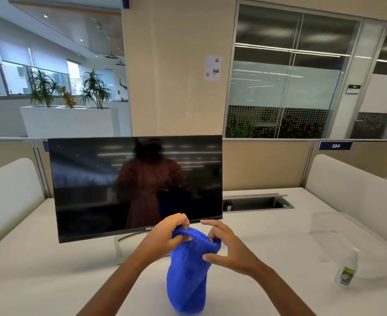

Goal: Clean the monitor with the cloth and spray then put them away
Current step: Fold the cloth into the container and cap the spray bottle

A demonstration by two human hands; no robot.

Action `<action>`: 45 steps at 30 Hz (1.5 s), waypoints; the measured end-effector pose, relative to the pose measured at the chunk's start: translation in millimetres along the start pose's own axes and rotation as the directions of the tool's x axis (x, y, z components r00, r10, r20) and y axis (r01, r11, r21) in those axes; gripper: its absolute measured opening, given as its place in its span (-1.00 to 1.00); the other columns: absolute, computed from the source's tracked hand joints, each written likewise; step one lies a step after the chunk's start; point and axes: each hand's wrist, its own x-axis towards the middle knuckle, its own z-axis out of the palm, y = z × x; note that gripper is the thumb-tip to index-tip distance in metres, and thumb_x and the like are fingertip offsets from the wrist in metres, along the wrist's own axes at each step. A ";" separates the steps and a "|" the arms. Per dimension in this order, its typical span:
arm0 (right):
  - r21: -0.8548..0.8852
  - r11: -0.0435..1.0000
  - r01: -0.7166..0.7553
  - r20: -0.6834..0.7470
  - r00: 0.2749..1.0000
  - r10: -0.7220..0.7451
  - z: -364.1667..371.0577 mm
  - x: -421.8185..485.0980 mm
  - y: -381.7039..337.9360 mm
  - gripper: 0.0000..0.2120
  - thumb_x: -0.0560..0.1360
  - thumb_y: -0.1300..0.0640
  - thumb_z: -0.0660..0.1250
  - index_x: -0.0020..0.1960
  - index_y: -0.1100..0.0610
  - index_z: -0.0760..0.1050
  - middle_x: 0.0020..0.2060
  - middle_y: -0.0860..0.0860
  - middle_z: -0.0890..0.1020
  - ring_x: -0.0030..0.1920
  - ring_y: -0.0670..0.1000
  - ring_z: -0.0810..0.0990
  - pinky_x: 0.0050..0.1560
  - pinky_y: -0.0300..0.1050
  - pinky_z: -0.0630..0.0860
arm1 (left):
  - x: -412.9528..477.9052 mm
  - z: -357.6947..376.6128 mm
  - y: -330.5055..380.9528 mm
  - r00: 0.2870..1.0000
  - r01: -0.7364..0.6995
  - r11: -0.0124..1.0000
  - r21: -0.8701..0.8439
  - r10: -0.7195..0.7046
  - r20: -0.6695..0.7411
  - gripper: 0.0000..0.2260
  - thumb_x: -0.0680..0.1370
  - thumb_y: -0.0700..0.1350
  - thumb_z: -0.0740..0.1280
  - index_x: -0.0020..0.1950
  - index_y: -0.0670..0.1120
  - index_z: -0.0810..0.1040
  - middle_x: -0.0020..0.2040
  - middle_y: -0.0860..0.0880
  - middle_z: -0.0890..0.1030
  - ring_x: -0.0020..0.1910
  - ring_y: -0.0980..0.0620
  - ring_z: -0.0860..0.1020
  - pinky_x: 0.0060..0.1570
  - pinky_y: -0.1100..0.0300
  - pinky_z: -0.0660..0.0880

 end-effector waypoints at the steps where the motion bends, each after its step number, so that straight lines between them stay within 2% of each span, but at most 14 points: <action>1: 0.019 1.000 0.000 0.003 1.000 0.000 -3.2 -0.2 2.0 -0.79 0.35 -0.04 0.37 -0.14 0.00 0.40 0.17 -0.30 0.41 0.11 -0.36 0.38 0.03 -0.50 0.36 | 2.0 -0.4 2.7 1.000 0.001 1.000 0.000 -0.001 0.000 -0.68 0.46 -0.19 0.35 -0.28 0.16 0.30 -0.27 0.20 0.42 -0.24 0.26 0.41 -0.20 0.42 0.36; 5: 0.078 0.993 -0.088 0.028 0.996 0.086 -18.1 -3.4 7.1 -0.77 0.32 0.03 0.38 -0.16 -0.05 0.33 -0.22 -0.13 0.51 -0.25 -0.24 0.47 -0.21 -0.39 0.45 | 8.5 -4.9 8.7 0.999 0.041 0.999 0.009 -0.040 -0.023 -0.70 0.47 -0.17 0.35 -0.28 0.14 0.30 -0.30 0.17 0.43 -0.29 0.25 0.40 -0.24 0.42 0.36; 8: 0.071 0.983 -0.168 0.011 0.986 0.168 -31.8 -2.6 15.1 -0.64 0.39 0.14 0.42 0.03 -0.14 0.31 -0.19 0.00 0.58 -0.20 -0.12 0.54 -0.18 -0.35 0.49 | 11.8 -9.2 6.8 0.996 0.094 0.994 0.059 -0.094 0.002 -0.73 0.48 -0.14 0.35 -0.19 0.19 0.32 -0.23 0.13 0.46 -0.25 0.19 0.44 -0.20 0.34 0.39; 11: -0.050 0.969 -0.243 -0.039 0.970 0.241 -40.9 5.8 22.7 -0.48 0.44 0.15 0.40 0.32 -0.05 0.28 -0.16 -0.04 0.56 -0.16 -0.10 0.55 -0.15 -0.39 0.48 | 16.2 -10.7 -0.3 0.981 0.161 0.966 0.201 -0.178 0.070 -0.74 0.50 -0.15 0.32 0.13 0.10 0.41 -0.03 0.08 0.48 -0.04 0.13 0.47 -0.06 0.34 0.39; 13: -0.172 0.945 -0.280 -0.106 0.958 0.265 -45.9 12.8 24.6 -0.57 0.46 0.11 0.38 0.30 0.02 0.37 -0.03 0.00 0.58 -0.06 -0.06 0.54 -0.03 -0.28 0.47 | 20.8 -8.5 -5.1 0.977 0.159 0.935 0.318 -0.196 0.088 -0.74 0.53 -0.16 0.27 0.22 -0.02 0.43 0.07 0.05 0.46 0.06 0.11 0.45 0.02 0.36 0.34; 19: -0.575 0.796 -0.187 -0.415 0.906 -0.087 -52.0 16.5 17.9 -0.88 0.42 0.20 0.42 -0.05 0.16 0.59 -0.13 0.06 0.63 -0.13 0.08 0.57 -0.12 -0.04 0.50 | 33.5 -0.9 -5.8 0.987 0.052 0.917 0.395 0.013 -0.161 -0.87 0.54 -0.20 0.25 0.04 -0.16 0.54 -0.02 -0.07 0.48 -0.05 0.03 0.44 -0.04 0.27 0.38; 22: -0.651 0.752 -0.107 -0.399 0.890 -0.219 -50.0 3.3 22.2 -0.73 0.15 0.35 0.56 -0.22 0.16 0.58 -0.29 0.05 0.62 -0.32 0.06 0.59 -0.33 -0.09 0.53 | 31.6 7.1 -14.9 0.990 -0.018 0.930 0.367 0.067 -0.123 -0.90 0.44 -0.30 0.30 -0.07 -0.19 0.52 -0.06 -0.09 0.51 -0.09 -0.02 0.45 -0.08 0.26 0.34; 24: -0.678 0.735 -0.019 -0.272 0.936 -0.226 -45.1 -11.2 34.9 -0.69 0.11 0.39 0.52 -0.23 0.15 0.55 -0.25 0.03 0.62 -0.27 0.05 0.60 -0.23 -0.12 0.51 | 21.3 19.5 -28.2 0.999 -0.042 0.942 0.333 0.041 0.009 -0.88 0.41 -0.29 0.32 -0.07 -0.20 0.49 0.03 -0.07 0.53 -0.02 -0.04 0.48 -0.06 0.32 0.30; 26: -0.646 0.764 -0.004 -0.116 0.989 -0.093 -38.0 -28.8 54.1 -0.76 0.26 0.40 0.37 -0.13 0.16 0.54 -0.09 0.03 0.61 -0.04 0.06 0.58 0.04 -0.13 0.39 | 5.4 35.4 -43.4 0.988 -0.048 0.962 0.270 0.007 0.153 -0.86 0.40 -0.26 0.32 -0.06 -0.22 0.46 0.16 -0.04 0.51 0.11 -0.01 0.48 0.03 0.32 0.32; 29: -0.530 0.848 -0.031 0.057 0.996 0.072 -20.4 -54.0 84.0 -0.71 0.24 0.44 0.16 -0.13 0.24 0.54 -0.09 0.09 0.62 0.00 0.12 0.55 0.01 -0.15 0.34 | -17.9 61.8 -63.5 0.928 -0.014 0.967 0.254 -0.082 0.364 -0.83 0.40 -0.22 0.28 -0.02 -0.18 0.46 0.27 0.03 0.48 0.20 0.06 0.46 0.04 0.40 0.30; 33: -0.373 0.896 -0.242 0.187 0.926 0.327 -9.1 -77.6 103.3 -0.78 0.39 0.36 0.15 -0.06 0.26 0.53 0.02 0.07 0.61 0.08 0.02 0.50 0.08 -0.36 0.31 | -29.9 81.5 -67.8 0.816 0.103 0.966 0.238 -0.218 0.536 -0.85 0.39 -0.16 0.25 -0.09 0.02 0.39 -0.05 0.13 0.52 -0.17 0.10 0.39 -0.23 0.34 0.26; 36: -0.186 0.912 -0.366 0.161 0.904 0.396 -7.1 -79.9 104.4 -0.85 0.42 0.38 0.18 -0.15 0.22 0.50 0.02 0.03 0.63 0.04 -0.12 0.52 0.08 -0.52 0.30 | -25.3 81.8 -65.1 0.832 0.198 0.974 0.111 -0.227 0.506 -0.81 0.34 -0.11 0.24 -0.26 0.14 0.26 -0.30 0.16 0.36 -0.32 0.15 0.29 -0.30 0.32 0.23; 41: 0.140 0.842 -0.521 -0.007 0.850 0.527 -13.6 -61.4 103.8 -0.70 0.42 0.48 0.11 -0.33 0.13 0.30 -0.38 -0.01 0.38 -0.30 -0.03 0.32 -0.24 -0.21 0.26 | -8.8 83.7 -72.7 0.859 0.444 0.889 -0.112 -0.386 0.335 -0.88 0.48 -0.11 0.32 -0.15 0.08 0.40 -0.18 0.01 0.52 -0.19 0.05 0.46 -0.19 0.28 0.38; 45: 0.221 0.759 -0.613 -0.105 0.759 0.643 -11.0 -43.0 114.4 -0.73 0.45 0.43 0.08 -0.32 0.14 0.29 -0.38 0.02 0.37 -0.33 -0.01 0.28 -0.27 -0.16 0.22 | 7.1 96.8 -78.1 0.832 0.549 0.818 -0.173 -0.514 0.210 -0.87 0.50 -0.03 0.33 -0.15 0.06 0.38 -0.15 0.04 0.52 -0.14 0.08 0.49 -0.22 0.33 0.41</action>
